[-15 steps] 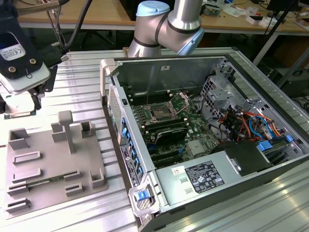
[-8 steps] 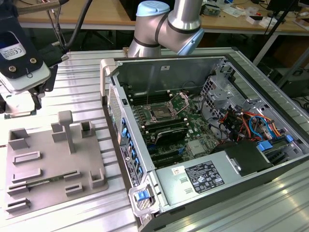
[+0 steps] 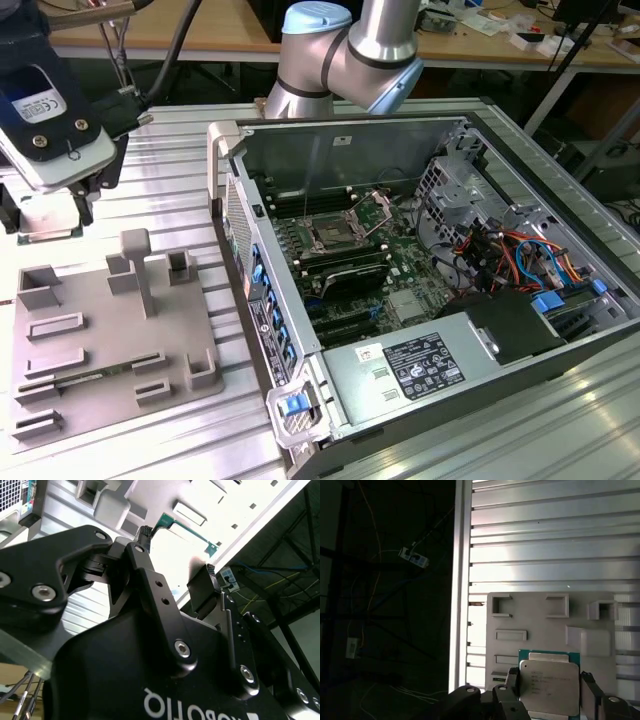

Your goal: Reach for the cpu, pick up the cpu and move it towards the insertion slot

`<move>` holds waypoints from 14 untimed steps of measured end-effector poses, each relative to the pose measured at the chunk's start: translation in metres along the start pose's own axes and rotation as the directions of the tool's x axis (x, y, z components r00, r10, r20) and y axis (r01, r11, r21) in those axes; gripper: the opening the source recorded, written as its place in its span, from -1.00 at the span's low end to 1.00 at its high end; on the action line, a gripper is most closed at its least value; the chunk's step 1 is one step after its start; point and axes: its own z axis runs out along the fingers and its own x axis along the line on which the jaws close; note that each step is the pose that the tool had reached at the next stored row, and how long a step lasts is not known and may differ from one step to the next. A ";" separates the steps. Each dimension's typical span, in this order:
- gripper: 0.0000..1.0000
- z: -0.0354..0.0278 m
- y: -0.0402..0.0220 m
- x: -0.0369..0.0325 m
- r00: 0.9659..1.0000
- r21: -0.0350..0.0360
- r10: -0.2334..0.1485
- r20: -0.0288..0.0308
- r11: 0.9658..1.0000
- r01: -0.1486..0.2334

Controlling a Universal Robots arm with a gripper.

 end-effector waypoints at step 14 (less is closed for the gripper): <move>0.09 -0.0002 -0.0002 -0.0159 1.000 0.000 0.000 0.000 1.000 0.000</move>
